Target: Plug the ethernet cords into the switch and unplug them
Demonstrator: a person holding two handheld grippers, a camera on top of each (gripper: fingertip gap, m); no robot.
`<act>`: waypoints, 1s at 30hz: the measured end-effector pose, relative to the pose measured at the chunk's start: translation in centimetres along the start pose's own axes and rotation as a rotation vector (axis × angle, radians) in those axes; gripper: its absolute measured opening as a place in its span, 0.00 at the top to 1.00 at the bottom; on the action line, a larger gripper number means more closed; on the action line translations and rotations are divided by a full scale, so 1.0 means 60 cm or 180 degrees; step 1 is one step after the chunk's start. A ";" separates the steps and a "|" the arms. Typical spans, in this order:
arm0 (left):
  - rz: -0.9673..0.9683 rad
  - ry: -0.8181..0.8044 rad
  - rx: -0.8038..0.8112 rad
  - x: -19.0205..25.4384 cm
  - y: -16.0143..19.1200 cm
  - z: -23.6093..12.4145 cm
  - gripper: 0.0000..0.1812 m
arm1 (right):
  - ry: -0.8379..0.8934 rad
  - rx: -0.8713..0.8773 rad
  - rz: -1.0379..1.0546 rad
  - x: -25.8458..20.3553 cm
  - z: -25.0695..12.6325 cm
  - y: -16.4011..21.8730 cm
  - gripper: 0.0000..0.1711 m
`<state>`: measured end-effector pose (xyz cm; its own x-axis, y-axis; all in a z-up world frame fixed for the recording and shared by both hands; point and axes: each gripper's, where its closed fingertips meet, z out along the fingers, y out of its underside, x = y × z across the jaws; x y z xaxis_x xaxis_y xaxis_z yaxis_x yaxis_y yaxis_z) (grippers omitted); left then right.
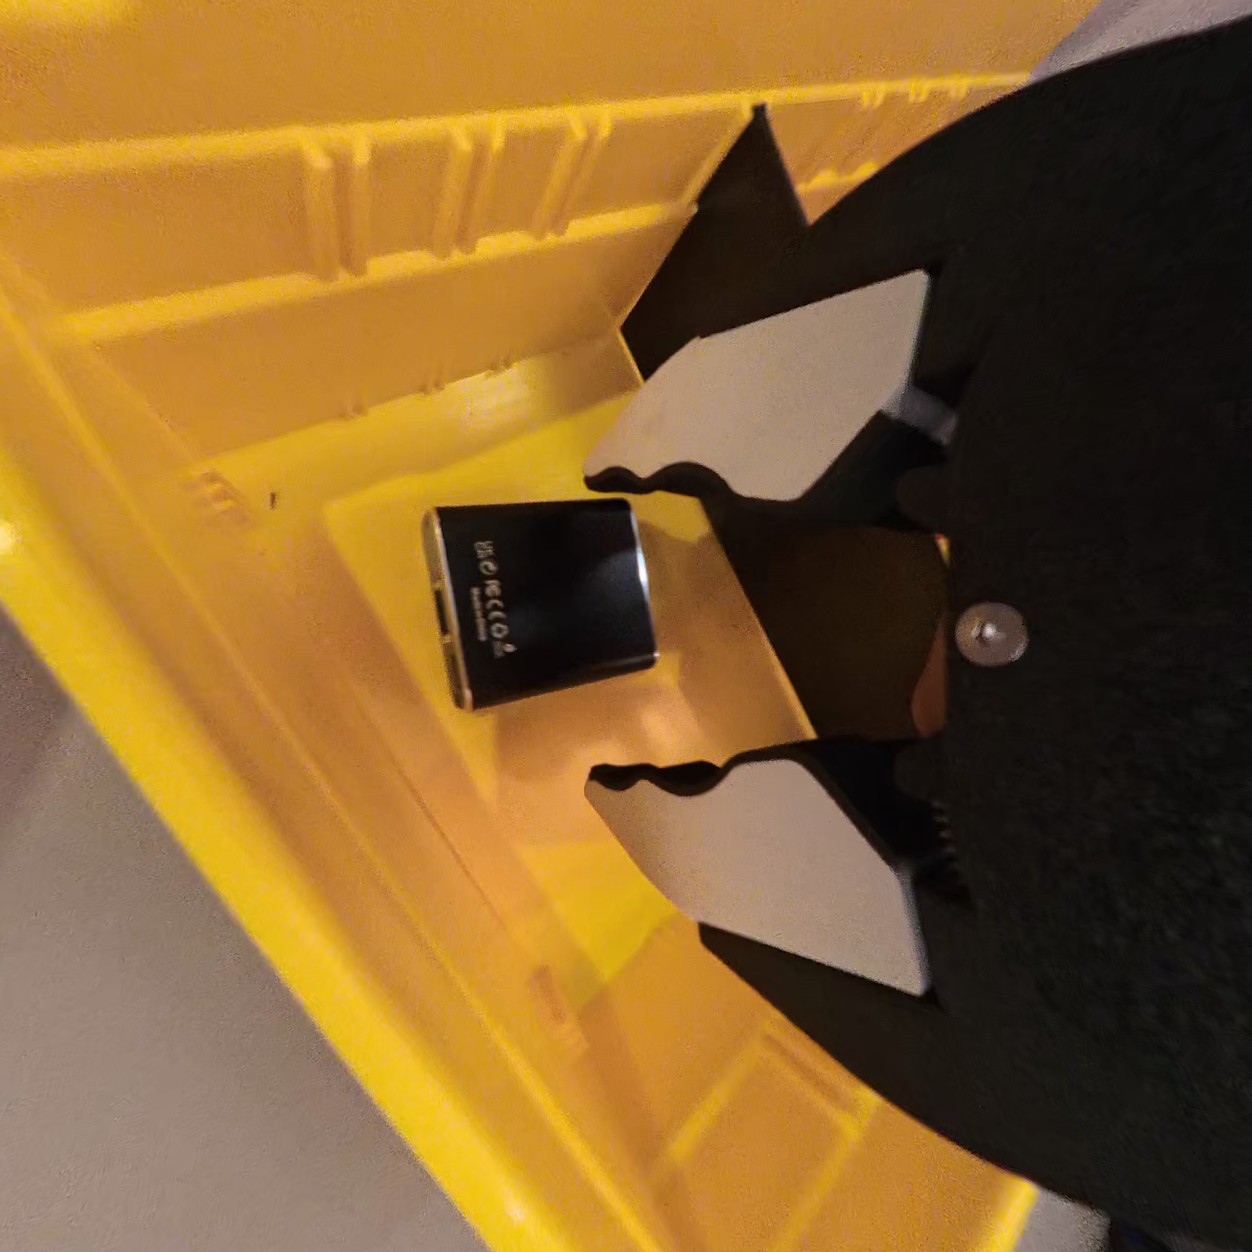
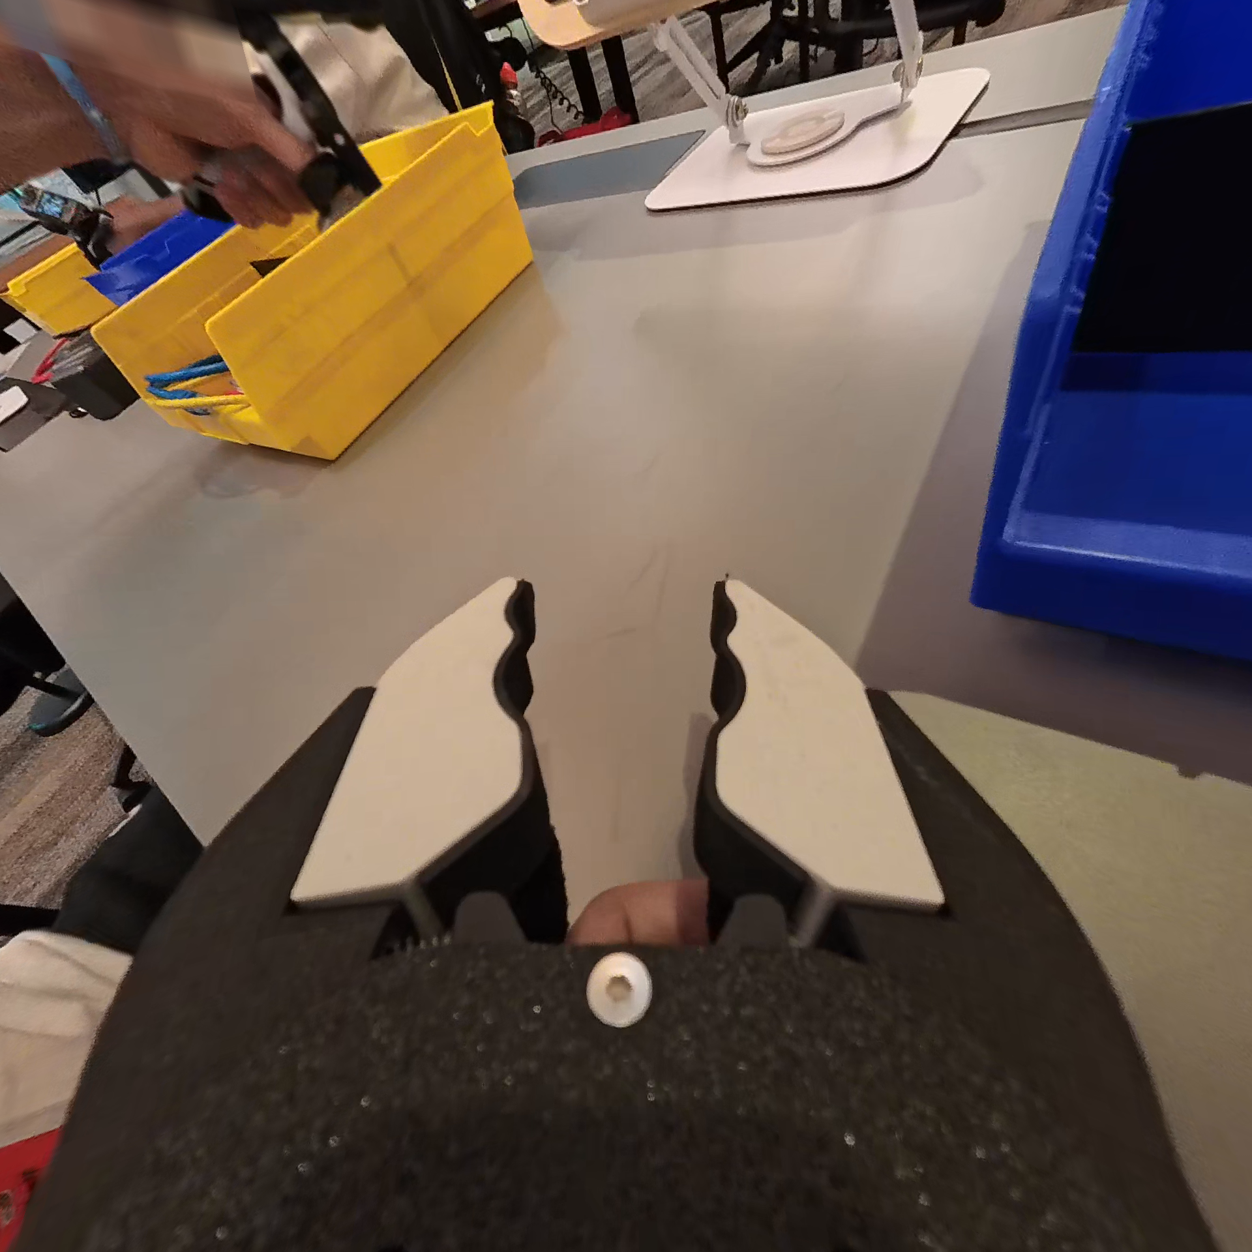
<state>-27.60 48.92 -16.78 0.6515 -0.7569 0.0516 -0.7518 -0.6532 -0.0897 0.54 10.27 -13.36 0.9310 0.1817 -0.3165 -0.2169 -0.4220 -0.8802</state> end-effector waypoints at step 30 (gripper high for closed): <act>0.1850 -0.0933 0.4711 0.521 0.087 -0.277 0.67 | -0.1074 0.0839 -0.0451 -0.208 0.047 -0.178 0.70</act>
<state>-12.81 21.52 0.87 0.4548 -0.7396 -0.4962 -0.2523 0.4274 -0.8682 -9.61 14.98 -1.00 0.8186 0.5193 -0.2454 -0.2021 -0.1395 -0.9694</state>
